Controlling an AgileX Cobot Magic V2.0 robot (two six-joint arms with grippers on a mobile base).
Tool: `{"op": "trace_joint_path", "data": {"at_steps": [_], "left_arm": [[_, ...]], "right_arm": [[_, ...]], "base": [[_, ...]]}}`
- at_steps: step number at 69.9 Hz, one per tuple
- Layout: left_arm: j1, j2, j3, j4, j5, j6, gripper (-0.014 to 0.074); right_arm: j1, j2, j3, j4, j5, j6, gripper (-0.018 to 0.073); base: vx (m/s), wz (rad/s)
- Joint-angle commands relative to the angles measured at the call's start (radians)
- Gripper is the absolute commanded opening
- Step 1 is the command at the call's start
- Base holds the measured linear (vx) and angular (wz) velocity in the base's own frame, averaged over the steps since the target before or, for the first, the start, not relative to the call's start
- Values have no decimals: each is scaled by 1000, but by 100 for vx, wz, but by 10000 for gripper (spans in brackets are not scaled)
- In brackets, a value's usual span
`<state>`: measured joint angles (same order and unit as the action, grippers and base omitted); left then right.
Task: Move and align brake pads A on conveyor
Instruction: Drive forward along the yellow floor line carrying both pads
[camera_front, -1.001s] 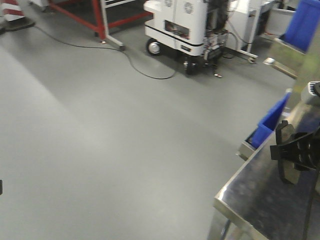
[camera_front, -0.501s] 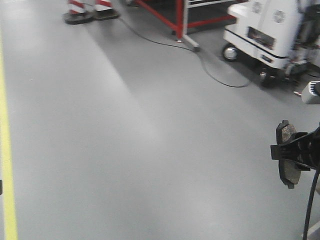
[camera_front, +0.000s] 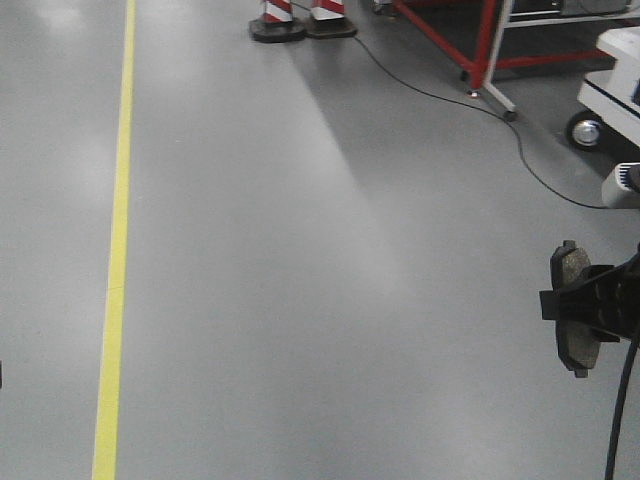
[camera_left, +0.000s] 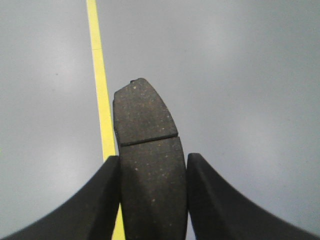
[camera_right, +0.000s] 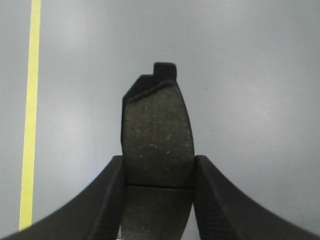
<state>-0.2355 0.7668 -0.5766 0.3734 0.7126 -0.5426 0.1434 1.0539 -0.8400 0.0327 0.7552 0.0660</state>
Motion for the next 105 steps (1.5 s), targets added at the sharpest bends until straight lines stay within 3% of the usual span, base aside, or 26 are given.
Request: {"op": "trace_joint_path", "data": {"at_steps": [1, 48, 105], "left_arm": [[-4, -5, -28, 21, -68, 1, 127], [-4, -5, -28, 21, -68, 1, 127], [-4, -5, -28, 21, -68, 1, 127]], "right_arm": [[-4, -18, -29, 0, -64, 0, 4], [-4, -18, -29, 0, -64, 0, 4], [-4, -18, -29, 0, -61, 0, 4]], "base": [[11, 31], [20, 21], [40, 7]]}}
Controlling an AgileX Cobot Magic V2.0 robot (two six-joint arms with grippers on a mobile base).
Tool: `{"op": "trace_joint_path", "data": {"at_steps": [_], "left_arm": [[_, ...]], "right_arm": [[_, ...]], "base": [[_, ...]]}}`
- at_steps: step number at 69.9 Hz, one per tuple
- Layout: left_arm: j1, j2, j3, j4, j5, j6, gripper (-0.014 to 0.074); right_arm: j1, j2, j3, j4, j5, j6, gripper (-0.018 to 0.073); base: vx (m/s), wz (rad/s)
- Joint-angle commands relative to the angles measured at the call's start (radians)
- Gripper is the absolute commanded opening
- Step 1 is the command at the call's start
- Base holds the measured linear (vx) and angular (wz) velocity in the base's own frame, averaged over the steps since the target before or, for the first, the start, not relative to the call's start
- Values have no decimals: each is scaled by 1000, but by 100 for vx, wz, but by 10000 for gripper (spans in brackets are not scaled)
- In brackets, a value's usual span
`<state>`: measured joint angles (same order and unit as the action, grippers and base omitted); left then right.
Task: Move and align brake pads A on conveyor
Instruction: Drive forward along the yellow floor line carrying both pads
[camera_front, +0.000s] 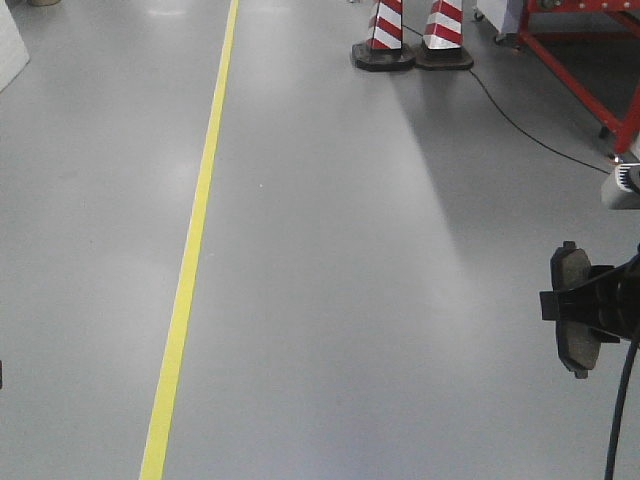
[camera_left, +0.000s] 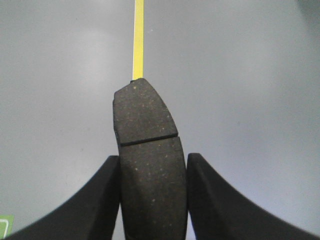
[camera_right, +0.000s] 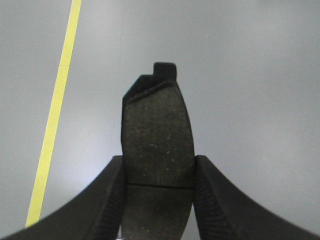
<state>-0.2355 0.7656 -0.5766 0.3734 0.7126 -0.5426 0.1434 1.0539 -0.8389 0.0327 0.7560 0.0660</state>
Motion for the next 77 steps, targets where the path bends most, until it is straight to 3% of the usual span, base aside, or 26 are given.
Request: {"op": "trace_joint_path", "data": {"at_steps": [1, 77], "left_arm": [[-4, -4, -28, 21, -68, 1, 127], [-4, -4, -28, 21, -68, 1, 127]], "right_arm": [[-4, -18, -30, 0, -62, 0, 4], [-4, -18, -30, 0, -60, 0, 4]], "base": [[48, 7], [52, 5]]}}
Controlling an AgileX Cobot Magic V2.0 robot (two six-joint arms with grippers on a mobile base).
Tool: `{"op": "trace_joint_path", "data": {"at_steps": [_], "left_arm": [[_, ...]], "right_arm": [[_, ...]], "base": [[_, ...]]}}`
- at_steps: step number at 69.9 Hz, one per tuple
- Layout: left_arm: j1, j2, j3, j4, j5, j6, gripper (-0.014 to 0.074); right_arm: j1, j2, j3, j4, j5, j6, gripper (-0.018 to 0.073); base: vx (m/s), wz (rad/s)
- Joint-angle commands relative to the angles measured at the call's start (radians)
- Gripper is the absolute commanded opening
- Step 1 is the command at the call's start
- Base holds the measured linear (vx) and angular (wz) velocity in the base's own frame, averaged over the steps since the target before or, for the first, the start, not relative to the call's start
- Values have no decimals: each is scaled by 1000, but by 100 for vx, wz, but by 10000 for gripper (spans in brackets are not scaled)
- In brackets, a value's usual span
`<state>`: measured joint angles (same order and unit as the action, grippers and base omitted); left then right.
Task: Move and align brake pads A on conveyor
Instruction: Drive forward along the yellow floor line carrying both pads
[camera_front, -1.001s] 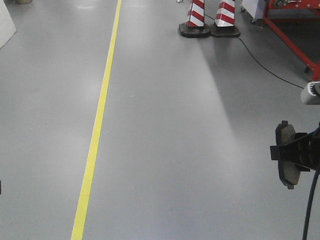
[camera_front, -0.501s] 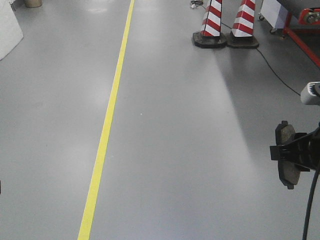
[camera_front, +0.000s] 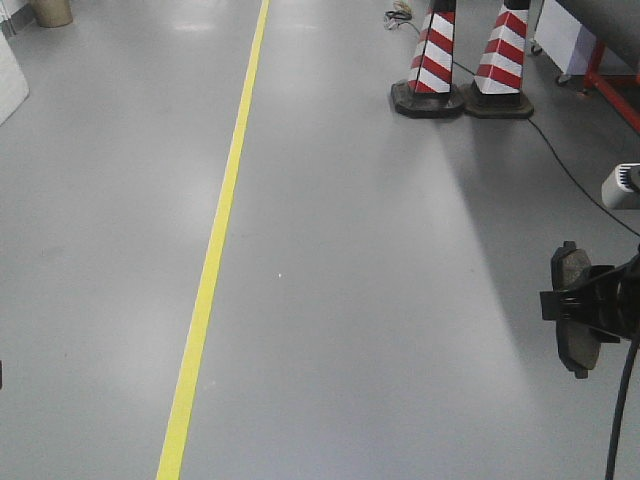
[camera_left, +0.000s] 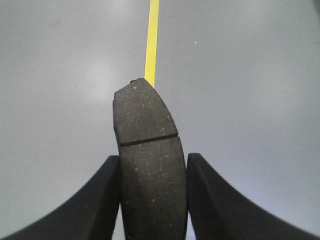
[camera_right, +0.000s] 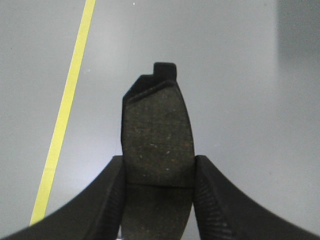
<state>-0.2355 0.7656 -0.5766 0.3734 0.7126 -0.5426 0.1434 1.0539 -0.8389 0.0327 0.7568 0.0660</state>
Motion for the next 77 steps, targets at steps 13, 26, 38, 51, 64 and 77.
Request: {"op": "trace_joint_path", "data": {"at_steps": [13, 26, 38, 51, 64, 77], "left_arm": [[-4, -4, -28, 21, -68, 1, 127], [-4, -4, -28, 21, -68, 1, 127], [-4, -4, -28, 21, -68, 1, 127], [-4, -4, -28, 21, -68, 1, 127], [-4, -4, -28, 21, -68, 1, 127], [-4, -3, -28, 21, -68, 1, 127]], "right_arm": [[-4, -18, -30, 0, -59, 0, 4], [-4, -18, -30, 0, -59, 0, 4], [-4, -18, -30, 0, -59, 0, 4], [-4, -18, -30, 0, -59, 0, 4], [-4, -18, -30, 0, -60, 0, 4], [-4, -18, -30, 0, -60, 0, 4]], "base": [[54, 1], [54, 4], [55, 7], [56, 6], [57, 0], [59, -3]]}}
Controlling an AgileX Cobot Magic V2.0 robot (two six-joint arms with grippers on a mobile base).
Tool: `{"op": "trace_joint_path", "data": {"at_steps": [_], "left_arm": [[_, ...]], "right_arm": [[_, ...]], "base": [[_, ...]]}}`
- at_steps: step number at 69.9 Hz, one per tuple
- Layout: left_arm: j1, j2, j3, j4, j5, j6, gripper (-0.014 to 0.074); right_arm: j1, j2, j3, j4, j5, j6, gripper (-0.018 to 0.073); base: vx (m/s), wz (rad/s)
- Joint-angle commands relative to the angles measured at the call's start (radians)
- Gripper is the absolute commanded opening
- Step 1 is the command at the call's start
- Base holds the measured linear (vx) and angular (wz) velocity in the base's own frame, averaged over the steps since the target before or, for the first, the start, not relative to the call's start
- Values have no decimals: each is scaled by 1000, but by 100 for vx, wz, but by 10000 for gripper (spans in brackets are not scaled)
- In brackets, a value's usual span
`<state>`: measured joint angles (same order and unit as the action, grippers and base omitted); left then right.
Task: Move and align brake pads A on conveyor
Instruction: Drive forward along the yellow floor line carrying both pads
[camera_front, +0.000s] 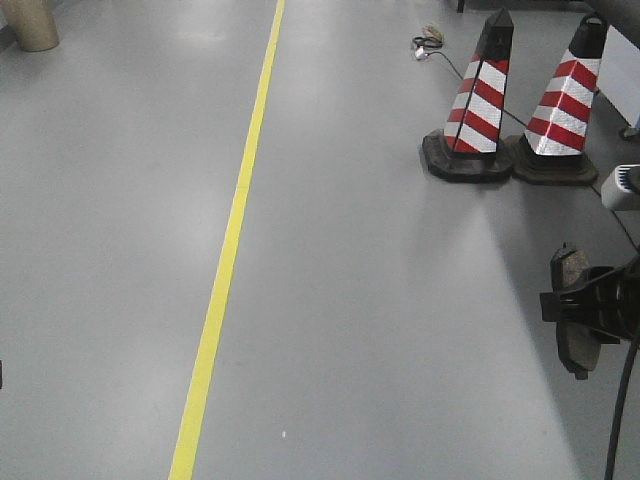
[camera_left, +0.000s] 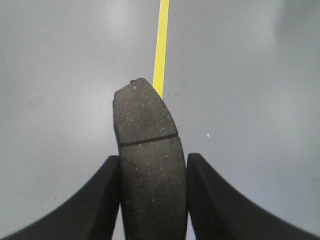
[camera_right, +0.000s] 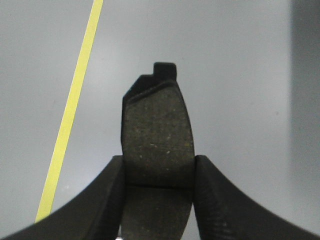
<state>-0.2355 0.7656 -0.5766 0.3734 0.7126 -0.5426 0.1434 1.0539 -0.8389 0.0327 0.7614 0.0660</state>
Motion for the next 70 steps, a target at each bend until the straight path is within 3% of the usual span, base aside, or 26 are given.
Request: {"op": "trace_joint_path", "data": {"at_steps": [1, 70], "left_arm": [[-4, -3, -28, 21, -68, 1, 127], [-4, -4, -28, 21, -68, 1, 127]], "right_arm": [[-4, -18, -30, 0, -65, 0, 4], [-4, -18, -30, 0, -64, 0, 4]], "base": [[59, -4], [58, 0]]}}
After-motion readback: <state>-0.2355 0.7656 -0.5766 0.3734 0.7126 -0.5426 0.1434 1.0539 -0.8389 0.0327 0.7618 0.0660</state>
